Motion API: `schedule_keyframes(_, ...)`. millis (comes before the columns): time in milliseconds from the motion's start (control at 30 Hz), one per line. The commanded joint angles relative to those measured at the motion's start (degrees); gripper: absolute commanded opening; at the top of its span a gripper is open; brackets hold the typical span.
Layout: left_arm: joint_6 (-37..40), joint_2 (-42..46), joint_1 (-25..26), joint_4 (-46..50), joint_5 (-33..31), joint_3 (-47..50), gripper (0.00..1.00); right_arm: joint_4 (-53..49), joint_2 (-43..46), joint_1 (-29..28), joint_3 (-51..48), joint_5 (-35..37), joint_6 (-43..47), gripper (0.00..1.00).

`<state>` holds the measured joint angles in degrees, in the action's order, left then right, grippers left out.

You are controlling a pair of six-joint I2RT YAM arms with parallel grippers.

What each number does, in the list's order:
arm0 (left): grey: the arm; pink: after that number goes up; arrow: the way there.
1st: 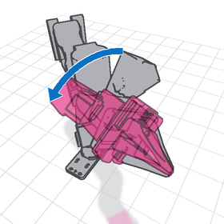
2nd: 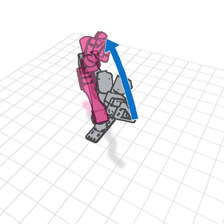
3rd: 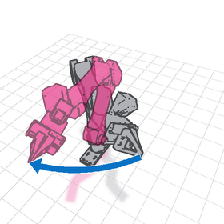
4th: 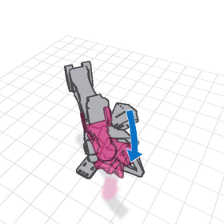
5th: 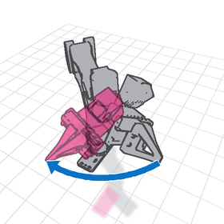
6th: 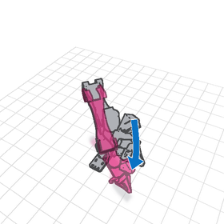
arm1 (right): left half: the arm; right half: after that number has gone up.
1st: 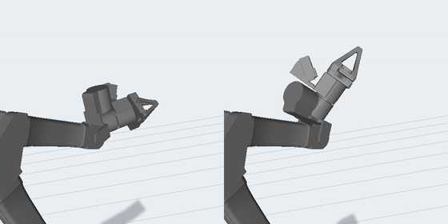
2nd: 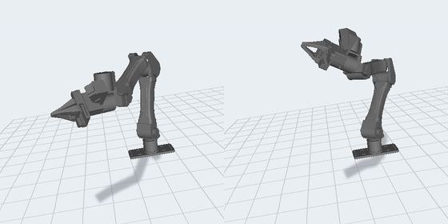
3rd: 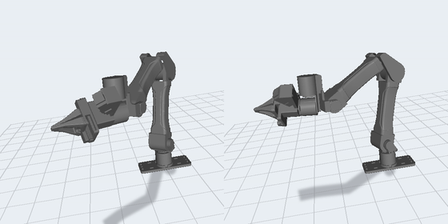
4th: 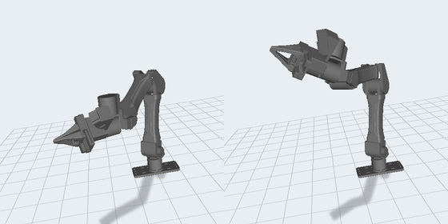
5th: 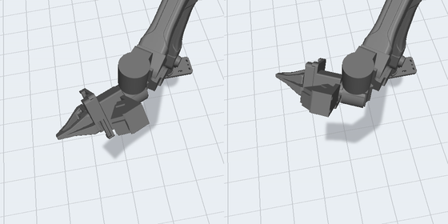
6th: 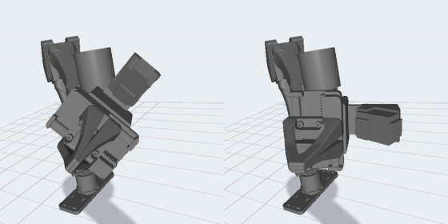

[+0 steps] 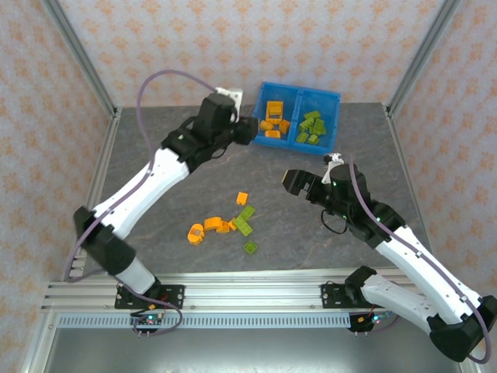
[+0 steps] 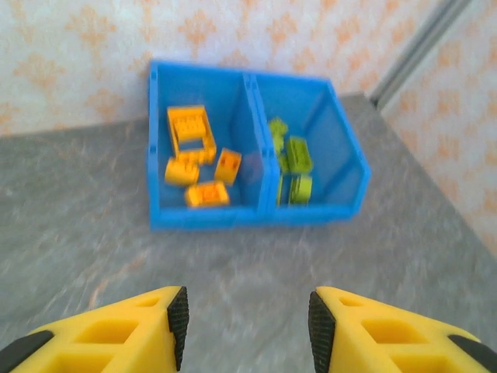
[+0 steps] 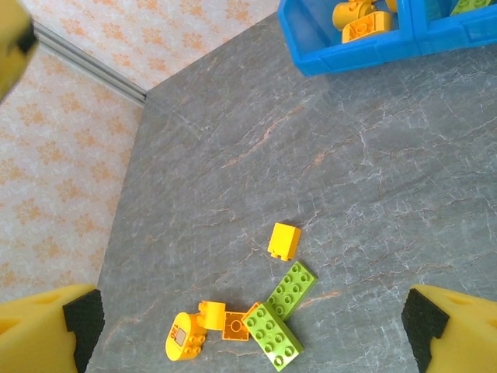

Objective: Sort the legos into containers by color

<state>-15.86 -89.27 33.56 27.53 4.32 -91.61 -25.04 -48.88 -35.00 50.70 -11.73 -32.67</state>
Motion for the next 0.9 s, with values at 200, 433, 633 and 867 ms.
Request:
schedule_keyframes(200,0.47,0.8,2.91,0.0,4.05,21.78,0.65,1.21,-2.52,-0.16,1.75,0.94,1.04,1.0)
schedule_keyframes(433,-1.46,-10.38,3.53,0.26,1.28,21.0,0.66,-0.01,-2.58,-0.19,1.51,0.56,0.28,1.0)
schedule_keyframes(633,-0.94,-17.69,3.62,1.44,0.21,17.69,0.66,-0.89,-2.45,-0.15,1.0,0.7,-0.04,1.0)
schedule_keyframes(867,-1.53,-21.93,3.62,0.45,-0.44,18.02,0.61,-0.3,-2.75,-0.15,0.98,0.93,-0.05,1.0)
